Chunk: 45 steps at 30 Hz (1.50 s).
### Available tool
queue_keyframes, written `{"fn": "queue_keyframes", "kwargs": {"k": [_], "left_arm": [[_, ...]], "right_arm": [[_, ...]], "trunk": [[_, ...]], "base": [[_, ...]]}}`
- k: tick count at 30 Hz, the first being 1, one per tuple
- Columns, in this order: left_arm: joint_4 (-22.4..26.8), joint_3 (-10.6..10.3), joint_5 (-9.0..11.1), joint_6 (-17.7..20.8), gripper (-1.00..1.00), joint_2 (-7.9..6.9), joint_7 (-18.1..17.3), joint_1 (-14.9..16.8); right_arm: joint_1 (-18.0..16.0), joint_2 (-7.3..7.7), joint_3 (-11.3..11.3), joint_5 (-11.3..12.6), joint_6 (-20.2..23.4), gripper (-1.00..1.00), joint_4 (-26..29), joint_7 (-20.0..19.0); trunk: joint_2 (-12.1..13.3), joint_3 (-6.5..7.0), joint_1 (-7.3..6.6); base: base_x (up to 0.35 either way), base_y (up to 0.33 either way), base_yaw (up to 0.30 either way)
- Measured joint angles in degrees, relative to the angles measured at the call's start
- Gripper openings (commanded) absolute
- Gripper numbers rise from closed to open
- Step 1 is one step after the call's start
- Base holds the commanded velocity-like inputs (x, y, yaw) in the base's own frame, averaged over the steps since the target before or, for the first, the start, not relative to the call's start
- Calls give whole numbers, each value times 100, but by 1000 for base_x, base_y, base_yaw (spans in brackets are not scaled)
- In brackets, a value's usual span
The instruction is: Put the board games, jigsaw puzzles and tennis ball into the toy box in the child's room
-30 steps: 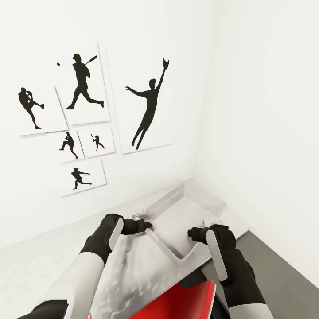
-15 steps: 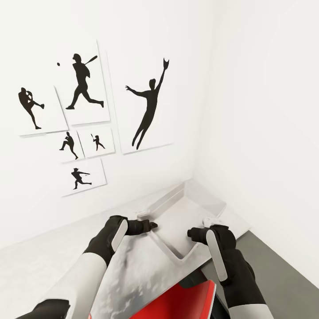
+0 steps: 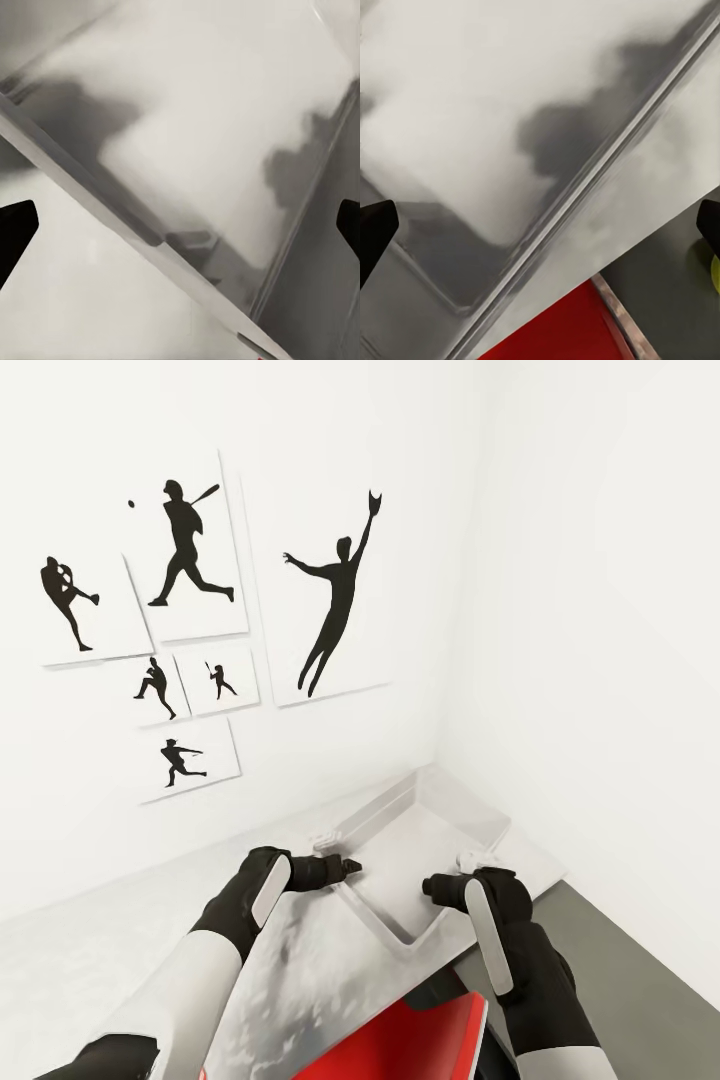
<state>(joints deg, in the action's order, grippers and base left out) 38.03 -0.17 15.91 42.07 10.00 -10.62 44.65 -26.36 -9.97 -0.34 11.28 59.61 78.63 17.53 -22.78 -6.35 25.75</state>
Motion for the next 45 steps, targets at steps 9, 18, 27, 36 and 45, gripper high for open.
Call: {"fn": "queue_keyframes", "kwargs": {"k": [9, 18, 27, 36, 45], "left_arm": [[-2, -1, 10, -13, 100, 0, -1, -1], [-3, -1, 11, -14, 100, 0, -1, 0], [-3, -1, 12, -14, 100, 0, -1, 2], [-1, -1, 15, -14, 100, 0, -1, -3], [-1, -1, 16, -14, 100, 0, -1, 0]], "right_arm": [[1, 0, 2, 0, 0, 100, -2, 2], [0, 0, 2, -1, 4, 100, -7, 2], [-1, 0, 2, 0, 8, 100, -10, -3], [-2, 0, -4, 0, 9, 100, -18, -4], [3, 0, -3, 6, 14, 100, -15, -8]], "trunk": [[0, -71, 0], [0, -155, 0], [0, -239, 0], [0, -323, 0], [-1, -385, 0]], "base": [[0, 0, 0], [0, 0, 0], [0, 0, 0], [0, 0, 0], [0, 0, 0]]}}
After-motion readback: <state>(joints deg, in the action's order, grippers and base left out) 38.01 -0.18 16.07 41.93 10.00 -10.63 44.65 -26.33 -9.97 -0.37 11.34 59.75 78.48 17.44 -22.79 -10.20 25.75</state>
